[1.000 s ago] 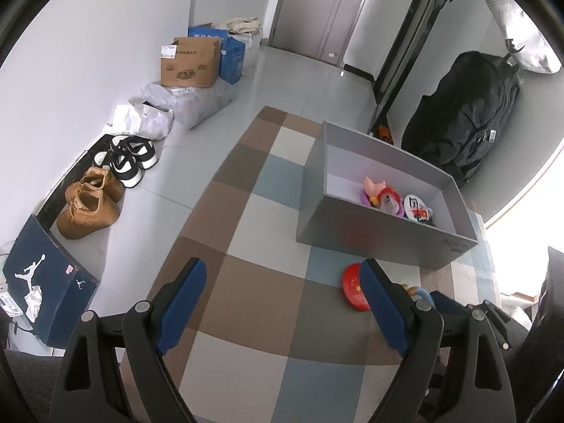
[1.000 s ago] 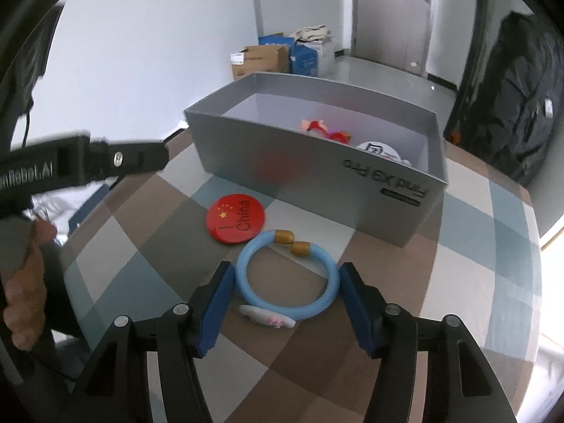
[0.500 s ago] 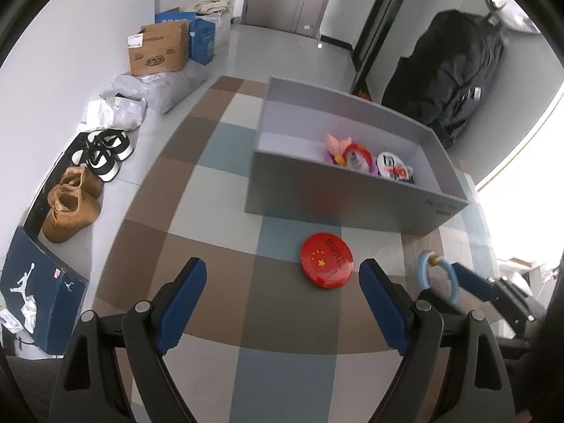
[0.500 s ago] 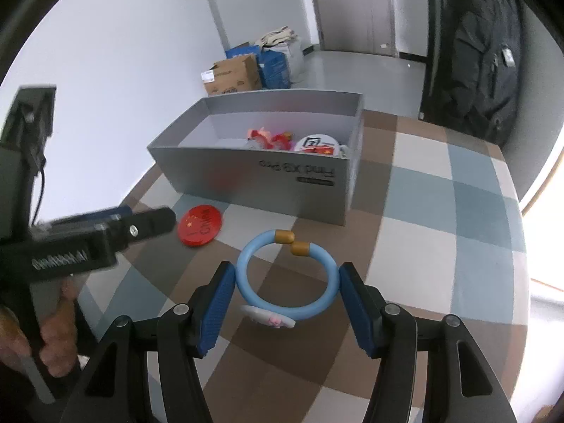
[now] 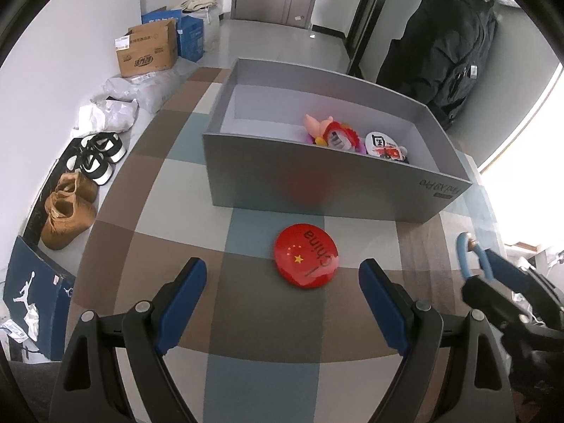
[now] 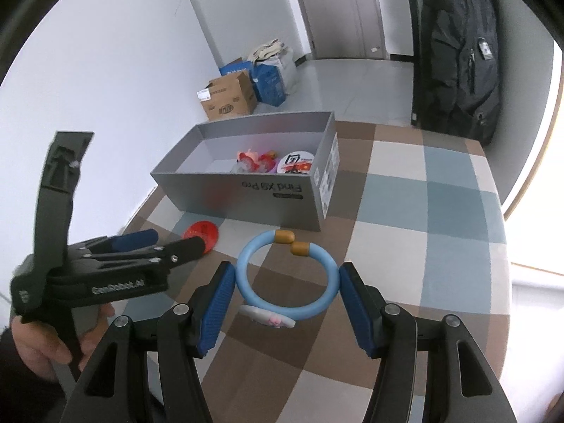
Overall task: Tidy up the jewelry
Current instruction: 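Lower the left gripper and grasp the red China badge, then carry the red badge over the box with the left gripper while the right gripper carries the blue ring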
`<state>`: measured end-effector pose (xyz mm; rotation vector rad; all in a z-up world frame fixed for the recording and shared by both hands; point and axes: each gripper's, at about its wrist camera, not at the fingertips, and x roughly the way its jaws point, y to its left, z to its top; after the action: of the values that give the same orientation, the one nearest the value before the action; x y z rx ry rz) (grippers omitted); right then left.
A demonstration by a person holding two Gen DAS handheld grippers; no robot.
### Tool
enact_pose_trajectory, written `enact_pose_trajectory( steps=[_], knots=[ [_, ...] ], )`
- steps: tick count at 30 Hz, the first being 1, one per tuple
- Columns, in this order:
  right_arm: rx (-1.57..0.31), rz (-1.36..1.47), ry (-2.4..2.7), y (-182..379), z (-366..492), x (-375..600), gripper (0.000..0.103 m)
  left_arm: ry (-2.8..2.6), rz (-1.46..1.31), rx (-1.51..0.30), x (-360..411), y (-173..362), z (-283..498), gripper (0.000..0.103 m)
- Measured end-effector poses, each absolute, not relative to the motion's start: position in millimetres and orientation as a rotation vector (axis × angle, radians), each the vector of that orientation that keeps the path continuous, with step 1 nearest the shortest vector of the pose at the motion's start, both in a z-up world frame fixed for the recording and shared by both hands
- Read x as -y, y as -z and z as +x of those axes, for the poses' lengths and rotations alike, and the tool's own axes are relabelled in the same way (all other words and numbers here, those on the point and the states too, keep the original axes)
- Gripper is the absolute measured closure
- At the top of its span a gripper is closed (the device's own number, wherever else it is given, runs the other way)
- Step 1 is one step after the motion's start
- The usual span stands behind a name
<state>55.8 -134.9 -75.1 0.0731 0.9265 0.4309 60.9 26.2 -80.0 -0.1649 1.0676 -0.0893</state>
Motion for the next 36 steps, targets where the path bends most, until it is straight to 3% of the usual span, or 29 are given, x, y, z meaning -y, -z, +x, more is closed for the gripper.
enact_pose_trajectory(
  steps=[15,19,27,30,36],
  knots=[
    [-0.892,0.107,-0.419,61.1,48.8,151.9,0.043,0.069,-0.047,-1.052,-6.5,83.7,65.9,0.023],
    [-0.888,0.110,-0.415,58.8,47.4,155.3,0.043,0.088,-0.018,-1.043,-0.9,82.9,66.5,0.033],
    [-0.887,0.120,-0.406,56.3,45.6,160.5,0.043,0.100,0.022,-1.033,5.1,82.9,67.8,0.042],
    [-0.883,0.119,-0.404,54.5,44.5,161.8,0.043,0.113,0.027,-1.029,5.9,81.1,68.1,0.065],
    [-0.881,0.124,-0.402,52.5,43.0,162.8,0.043,0.120,0.020,-1.032,8.9,80.4,68.2,0.066]
  ],
)
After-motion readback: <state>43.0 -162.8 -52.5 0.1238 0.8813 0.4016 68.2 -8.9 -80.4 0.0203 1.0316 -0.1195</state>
